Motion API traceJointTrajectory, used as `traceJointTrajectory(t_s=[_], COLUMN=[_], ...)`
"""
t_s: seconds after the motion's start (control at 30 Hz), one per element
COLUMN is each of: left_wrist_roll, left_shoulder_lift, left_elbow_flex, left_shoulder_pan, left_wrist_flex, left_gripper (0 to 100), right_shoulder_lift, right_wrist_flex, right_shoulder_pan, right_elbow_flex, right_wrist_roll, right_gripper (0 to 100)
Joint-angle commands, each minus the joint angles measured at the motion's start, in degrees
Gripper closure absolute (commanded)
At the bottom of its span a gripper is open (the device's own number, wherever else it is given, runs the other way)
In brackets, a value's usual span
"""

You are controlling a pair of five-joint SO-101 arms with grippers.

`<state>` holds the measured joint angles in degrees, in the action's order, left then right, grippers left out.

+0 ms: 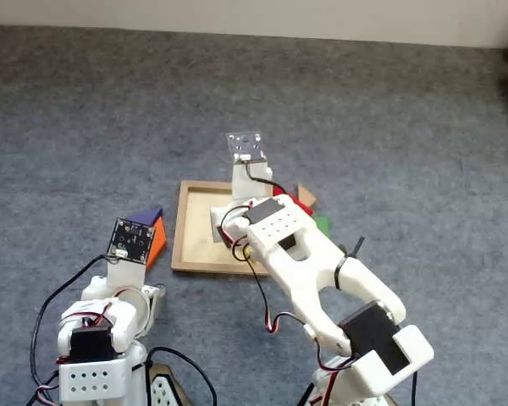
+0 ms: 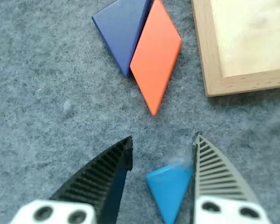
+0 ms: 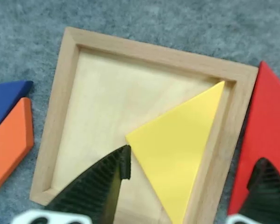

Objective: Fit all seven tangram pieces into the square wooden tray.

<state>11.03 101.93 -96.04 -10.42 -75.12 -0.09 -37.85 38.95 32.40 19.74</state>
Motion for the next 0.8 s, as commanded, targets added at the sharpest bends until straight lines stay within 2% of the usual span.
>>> traceJointTrajectory(t_s=[0.0,0.17,0.27,0.77], left_wrist_roll=[-0.35,-0.35,-0.35,-0.35], left_shoulder_lift=[2.42,2.42,2.42,2.42], left_elbow_flex=[-1.10,-1.10,-1.10,-1.10], left_shoulder_pan=[-0.31,-0.31,-0.31,-0.31], left_wrist_flex=[-0.35,-0.35,-0.35,-0.35], left_gripper=[79,79,79,79], right_shoulder_lift=[-1.10,-0.92,-0.57,-0.40], right_wrist_flex=[-0.31,-0.13,-0.13,-0.13], right_shoulder_pan=[0.57,0.57,0.66,-0.75], right_elbow_flex=[-5.05,-8.57,-9.27,1.54], right_wrist_roll=[0.09,0.00,0.00,0.00], right_gripper=[71.4,91.9,98.8,99.5])
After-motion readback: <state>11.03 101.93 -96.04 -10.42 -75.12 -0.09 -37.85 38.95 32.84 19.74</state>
